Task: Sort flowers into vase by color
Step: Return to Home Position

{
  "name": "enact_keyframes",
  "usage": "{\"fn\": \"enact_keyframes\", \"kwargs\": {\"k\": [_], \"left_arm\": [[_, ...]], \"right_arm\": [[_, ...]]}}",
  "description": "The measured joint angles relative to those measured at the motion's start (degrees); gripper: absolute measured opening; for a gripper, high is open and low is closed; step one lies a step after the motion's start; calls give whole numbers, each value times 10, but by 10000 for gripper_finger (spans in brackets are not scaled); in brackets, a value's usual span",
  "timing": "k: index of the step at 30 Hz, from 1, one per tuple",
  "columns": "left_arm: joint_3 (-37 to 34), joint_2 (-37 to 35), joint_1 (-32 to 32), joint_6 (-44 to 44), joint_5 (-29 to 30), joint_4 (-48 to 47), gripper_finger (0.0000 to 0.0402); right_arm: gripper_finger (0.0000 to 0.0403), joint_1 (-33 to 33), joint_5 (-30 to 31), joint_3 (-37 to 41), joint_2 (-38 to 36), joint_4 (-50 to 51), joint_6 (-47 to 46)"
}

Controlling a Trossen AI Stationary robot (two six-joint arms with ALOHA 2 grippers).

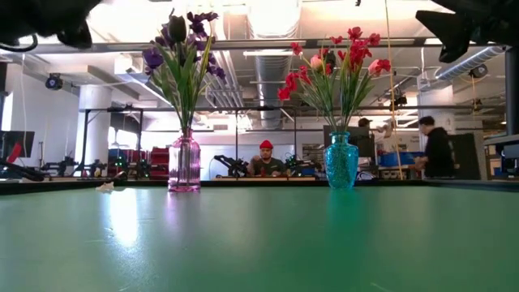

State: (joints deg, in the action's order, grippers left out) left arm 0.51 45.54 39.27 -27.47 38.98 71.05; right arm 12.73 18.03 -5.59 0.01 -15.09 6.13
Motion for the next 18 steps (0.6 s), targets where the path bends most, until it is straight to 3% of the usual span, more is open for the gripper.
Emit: {"fn": "enact_keyframes", "kwargs": {"k": [4, 9, 18], "left_arm": [[0, -97, -7, 60, 55, -150, 0], [2, -218, -9, 58, 49, -267, 0], [3, -455, -9, 121, 53, -610, 0]], "right_arm": [[199, 0, 0, 3, 6, -1, 5], [199, 0, -16, 3, 8, -2, 13], [199, 0, -1, 29, 6, -2, 76]]}}
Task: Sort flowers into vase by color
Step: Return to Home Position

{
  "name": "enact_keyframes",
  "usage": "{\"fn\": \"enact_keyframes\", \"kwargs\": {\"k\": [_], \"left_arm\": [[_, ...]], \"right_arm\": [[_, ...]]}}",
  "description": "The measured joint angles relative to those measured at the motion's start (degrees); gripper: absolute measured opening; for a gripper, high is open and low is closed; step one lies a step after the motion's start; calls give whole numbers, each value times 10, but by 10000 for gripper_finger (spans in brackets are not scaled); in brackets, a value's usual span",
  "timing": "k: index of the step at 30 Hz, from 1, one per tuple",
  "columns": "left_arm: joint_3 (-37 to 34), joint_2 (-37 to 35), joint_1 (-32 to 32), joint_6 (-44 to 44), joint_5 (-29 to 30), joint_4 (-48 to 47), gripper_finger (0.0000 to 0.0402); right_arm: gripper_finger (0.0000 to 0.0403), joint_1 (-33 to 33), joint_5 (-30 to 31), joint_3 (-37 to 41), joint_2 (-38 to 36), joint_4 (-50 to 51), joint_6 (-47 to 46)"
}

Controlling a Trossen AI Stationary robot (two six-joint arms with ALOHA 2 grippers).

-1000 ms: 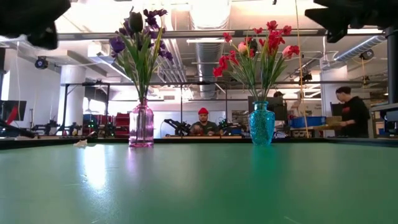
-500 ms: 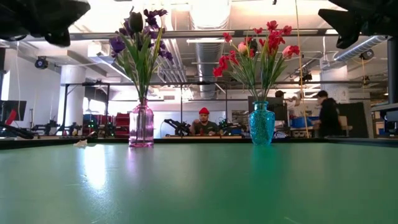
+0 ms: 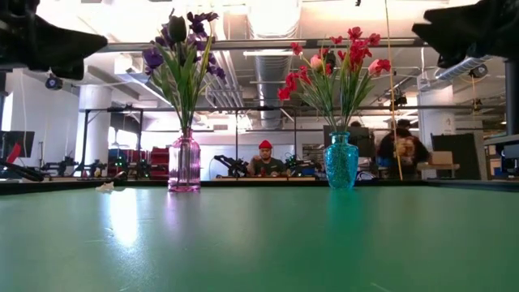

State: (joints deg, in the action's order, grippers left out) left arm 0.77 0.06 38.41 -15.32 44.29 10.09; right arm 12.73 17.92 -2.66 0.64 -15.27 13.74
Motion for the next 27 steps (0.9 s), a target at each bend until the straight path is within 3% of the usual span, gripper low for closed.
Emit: {"fn": "enact_keyframes", "kwargs": {"k": [4, 12, 16, 27], "left_arm": [[23, 4, 0, -16, 23, -37, 0], [49, 2, 0, 48, 163, -48, 0], [48, 4, 0, 96, 167, -47, 0], [48, 6, 0, 100, 167, -46, 0]], "right_arm": [[199, 0, 1, 9, -3, 2, 12], [199, 0, 6, 9, 2, 0, 10], [199, 0, 6, 9, 11, 0, 9], [199, 0, 6, 9, 21, 0, 9]]}}
